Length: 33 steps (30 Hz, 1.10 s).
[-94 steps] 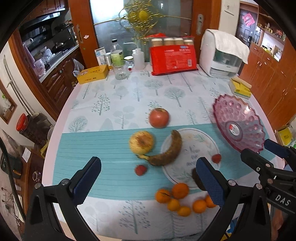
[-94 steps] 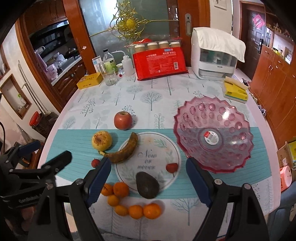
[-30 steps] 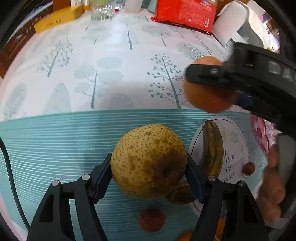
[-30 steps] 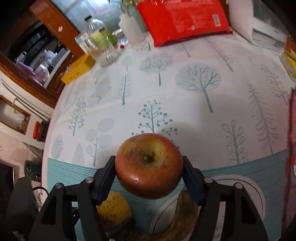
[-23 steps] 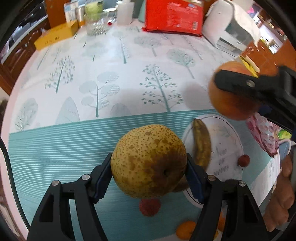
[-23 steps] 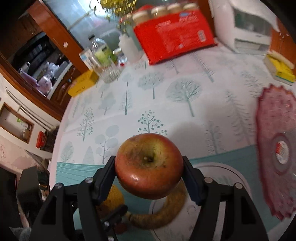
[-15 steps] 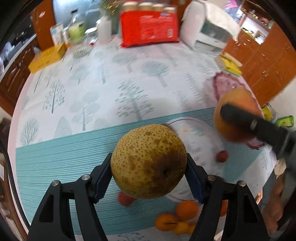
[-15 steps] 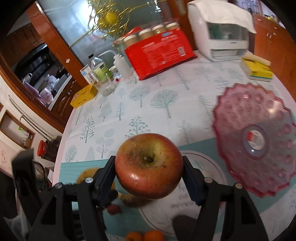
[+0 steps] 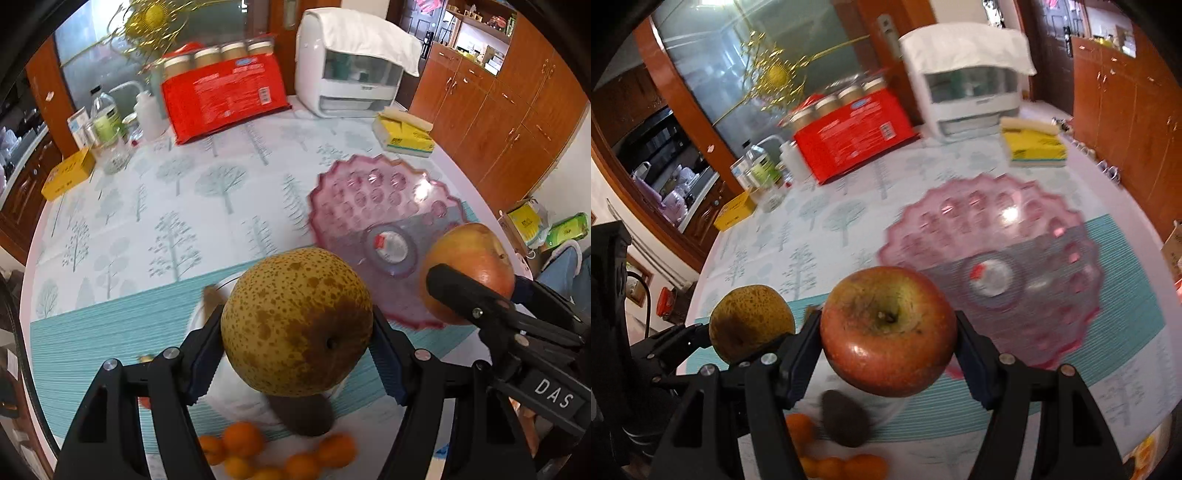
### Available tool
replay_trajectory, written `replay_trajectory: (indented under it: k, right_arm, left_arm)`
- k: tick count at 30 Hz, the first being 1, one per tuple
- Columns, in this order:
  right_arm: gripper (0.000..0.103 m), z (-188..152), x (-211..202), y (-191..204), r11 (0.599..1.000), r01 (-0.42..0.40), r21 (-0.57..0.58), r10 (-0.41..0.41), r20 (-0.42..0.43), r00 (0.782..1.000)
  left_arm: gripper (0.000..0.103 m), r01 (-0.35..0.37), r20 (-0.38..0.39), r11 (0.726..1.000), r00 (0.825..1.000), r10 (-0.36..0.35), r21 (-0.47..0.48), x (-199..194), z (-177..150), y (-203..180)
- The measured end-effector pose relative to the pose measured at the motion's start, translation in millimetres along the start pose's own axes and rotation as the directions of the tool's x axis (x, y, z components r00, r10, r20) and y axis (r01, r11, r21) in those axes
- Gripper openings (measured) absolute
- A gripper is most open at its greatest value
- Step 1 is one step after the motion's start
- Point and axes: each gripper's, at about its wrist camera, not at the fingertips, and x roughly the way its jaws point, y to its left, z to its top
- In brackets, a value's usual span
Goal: Organize fruits
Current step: 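Carry the pear and apple into the pink bowl and open both grippers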
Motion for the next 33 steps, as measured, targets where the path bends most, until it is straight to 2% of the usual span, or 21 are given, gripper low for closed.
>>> replay_trajectory:
  k: [3, 7, 15, 20, 25, 33]
  right_arm:
    - [0.068, 8.9, -9.6, -29.7, 0.999, 0.046, 0.005, -0.046, 0.035, 0.998]
    - [0.068, 16.1, -7.3, -66.6, 0.989, 0.147, -0.002, -0.146, 0.055, 0.988]
    - [0.068, 10.8, 30.8, -119.0, 0.978, 0.208, 0.007, -0.208, -0.023, 0.978]
    - [0.069, 4.5, 50.2, -133.3, 0.975, 0.220, 0.010, -0.219, -0.063, 0.974]
    - [0.069, 3.1, 59.7, -133.8, 0.975, 0.221, -0.015, -0.221, -0.048, 0.974]
    - [0.069, 1.6, 71.7, -132.4, 0.973, 0.225, -0.041, -0.228, -0.068, 0.971]
  left_arm:
    - [0.071, -0.034, 0.001, 0.999, 0.999, 0.034, 0.001, 10.2, 13.4, -27.9]
    - [0.071, -0.064, -0.016, 0.998, 0.998, 0.064, -0.025, 28.6, 31.6, -48.4]
    - [0.071, -0.129, -0.029, 0.991, 0.991, 0.129, 0.020, 70.3, 59.9, -85.0]
    - [0.071, -0.149, -0.074, 0.987, 0.985, 0.153, 0.059, 103.6, 67.1, -104.1]
    - [0.071, -0.153, -0.111, 0.983, 0.980, 0.165, 0.106, 128.5, 63.8, -117.6]
    - [0.071, -0.178, -0.155, 0.976, 0.968, 0.196, 0.124, 147.5, 61.0, -119.0]
